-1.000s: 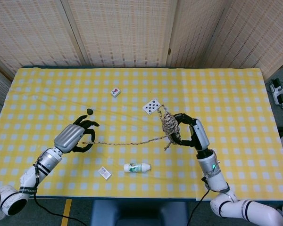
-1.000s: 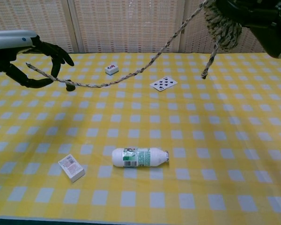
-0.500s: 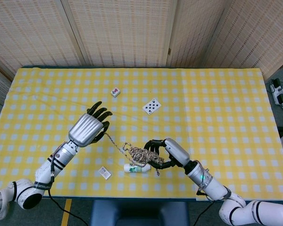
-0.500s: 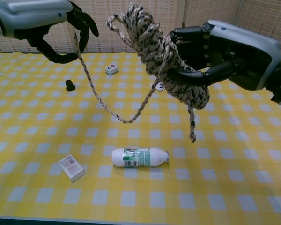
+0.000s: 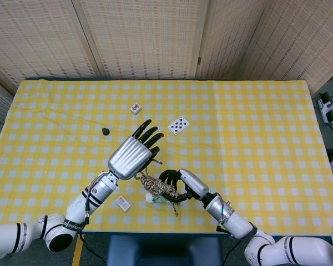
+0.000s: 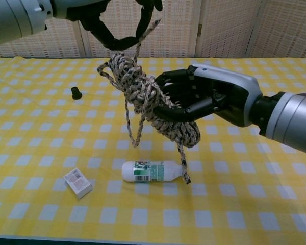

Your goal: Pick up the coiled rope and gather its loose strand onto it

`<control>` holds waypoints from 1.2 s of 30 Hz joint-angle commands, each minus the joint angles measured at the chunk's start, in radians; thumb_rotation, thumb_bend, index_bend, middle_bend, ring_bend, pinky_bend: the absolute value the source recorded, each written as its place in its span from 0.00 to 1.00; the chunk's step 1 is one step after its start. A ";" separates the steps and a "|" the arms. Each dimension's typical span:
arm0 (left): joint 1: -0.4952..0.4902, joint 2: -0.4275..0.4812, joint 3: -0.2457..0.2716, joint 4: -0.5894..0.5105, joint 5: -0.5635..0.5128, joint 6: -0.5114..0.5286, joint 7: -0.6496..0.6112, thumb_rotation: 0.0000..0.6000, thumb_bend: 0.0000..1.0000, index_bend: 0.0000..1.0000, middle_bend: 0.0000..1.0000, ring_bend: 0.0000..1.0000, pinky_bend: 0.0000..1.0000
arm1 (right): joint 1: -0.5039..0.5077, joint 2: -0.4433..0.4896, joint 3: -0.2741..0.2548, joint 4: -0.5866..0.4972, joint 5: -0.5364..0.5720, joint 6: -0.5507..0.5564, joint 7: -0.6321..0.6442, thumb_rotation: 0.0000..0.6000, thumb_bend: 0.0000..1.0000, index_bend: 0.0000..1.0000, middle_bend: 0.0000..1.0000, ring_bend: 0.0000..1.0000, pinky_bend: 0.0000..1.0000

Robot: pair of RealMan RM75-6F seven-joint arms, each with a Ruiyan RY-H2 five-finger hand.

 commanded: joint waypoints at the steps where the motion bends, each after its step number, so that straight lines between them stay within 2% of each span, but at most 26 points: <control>1: -0.011 -0.017 0.005 -0.021 0.014 0.007 0.013 1.00 0.47 0.60 0.23 0.15 0.03 | -0.004 -0.050 0.022 -0.004 0.066 -0.004 -0.053 1.00 0.67 0.83 0.68 0.75 0.60; 8: -0.010 -0.036 0.036 -0.063 0.070 0.013 -0.022 1.00 0.47 0.60 0.23 0.15 0.03 | -0.035 -0.123 0.051 0.016 0.125 0.030 -0.031 1.00 0.67 0.83 0.69 0.75 0.60; 14: 0.012 -0.038 0.074 -0.089 0.142 0.031 -0.073 1.00 0.47 0.60 0.23 0.15 0.03 | -0.086 -0.200 0.110 0.036 0.180 0.117 0.025 1.00 0.67 0.84 0.69 0.75 0.61; 20: 0.058 -0.032 0.134 -0.093 0.261 0.077 -0.148 1.00 0.47 0.60 0.22 0.15 0.03 | -0.144 -0.262 0.152 0.079 0.145 0.236 0.110 1.00 0.67 0.85 0.70 0.76 0.61; 26: 0.107 -0.006 0.168 -0.065 0.305 0.115 -0.249 1.00 0.47 0.60 0.22 0.16 0.03 | -0.178 -0.254 0.189 0.101 0.098 0.285 0.231 1.00 0.67 0.85 0.70 0.76 0.61; 36: 0.156 0.036 0.172 0.008 0.257 0.111 -0.408 1.00 0.47 0.61 0.22 0.16 0.03 | -0.206 -0.192 0.203 0.126 0.023 0.304 0.379 1.00 0.67 0.85 0.70 0.76 0.61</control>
